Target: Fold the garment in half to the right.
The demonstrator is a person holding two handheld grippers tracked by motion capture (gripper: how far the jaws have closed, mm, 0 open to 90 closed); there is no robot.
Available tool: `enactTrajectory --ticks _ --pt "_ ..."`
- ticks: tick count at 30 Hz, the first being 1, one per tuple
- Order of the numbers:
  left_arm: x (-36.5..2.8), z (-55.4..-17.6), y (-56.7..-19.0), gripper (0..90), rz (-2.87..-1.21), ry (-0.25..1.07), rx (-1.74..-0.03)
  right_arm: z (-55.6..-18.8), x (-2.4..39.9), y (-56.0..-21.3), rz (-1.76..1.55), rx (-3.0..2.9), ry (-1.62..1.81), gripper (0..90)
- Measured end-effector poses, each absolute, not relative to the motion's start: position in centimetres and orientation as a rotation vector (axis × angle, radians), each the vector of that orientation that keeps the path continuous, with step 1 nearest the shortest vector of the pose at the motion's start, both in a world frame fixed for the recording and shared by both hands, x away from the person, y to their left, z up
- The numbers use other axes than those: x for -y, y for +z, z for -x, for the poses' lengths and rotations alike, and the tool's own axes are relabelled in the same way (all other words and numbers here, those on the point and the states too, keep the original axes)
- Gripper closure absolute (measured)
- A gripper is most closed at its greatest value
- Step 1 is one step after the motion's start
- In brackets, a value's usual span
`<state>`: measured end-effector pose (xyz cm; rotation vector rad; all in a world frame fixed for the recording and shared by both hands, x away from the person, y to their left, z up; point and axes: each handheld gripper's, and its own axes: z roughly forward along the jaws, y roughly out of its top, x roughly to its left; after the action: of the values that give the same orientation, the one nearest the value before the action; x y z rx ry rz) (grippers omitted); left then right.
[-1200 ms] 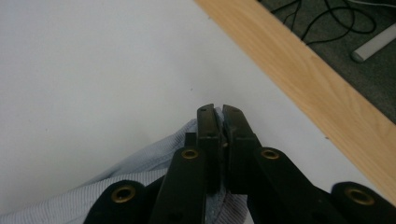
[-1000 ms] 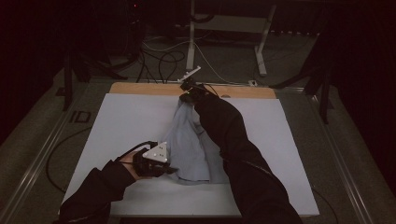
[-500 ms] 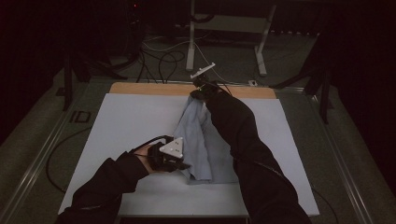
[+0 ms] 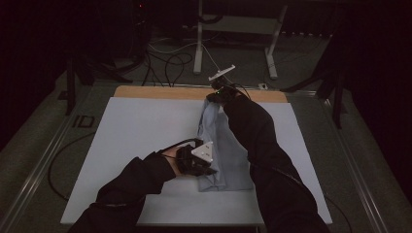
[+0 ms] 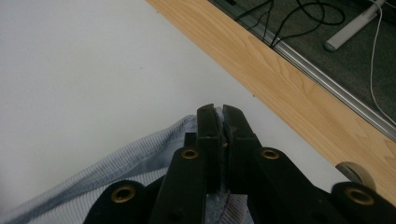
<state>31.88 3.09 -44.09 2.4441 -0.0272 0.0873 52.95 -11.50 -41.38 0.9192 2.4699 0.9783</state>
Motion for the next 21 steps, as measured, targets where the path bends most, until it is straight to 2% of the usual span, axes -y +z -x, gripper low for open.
enactTrajectory --ticks 21 --pt "3.0 -32.7 -47.2 86.7 -2.512 0.072 0.08 -53.9 14.7 -43.8 -0.979 -2.493 1.017 87.0"
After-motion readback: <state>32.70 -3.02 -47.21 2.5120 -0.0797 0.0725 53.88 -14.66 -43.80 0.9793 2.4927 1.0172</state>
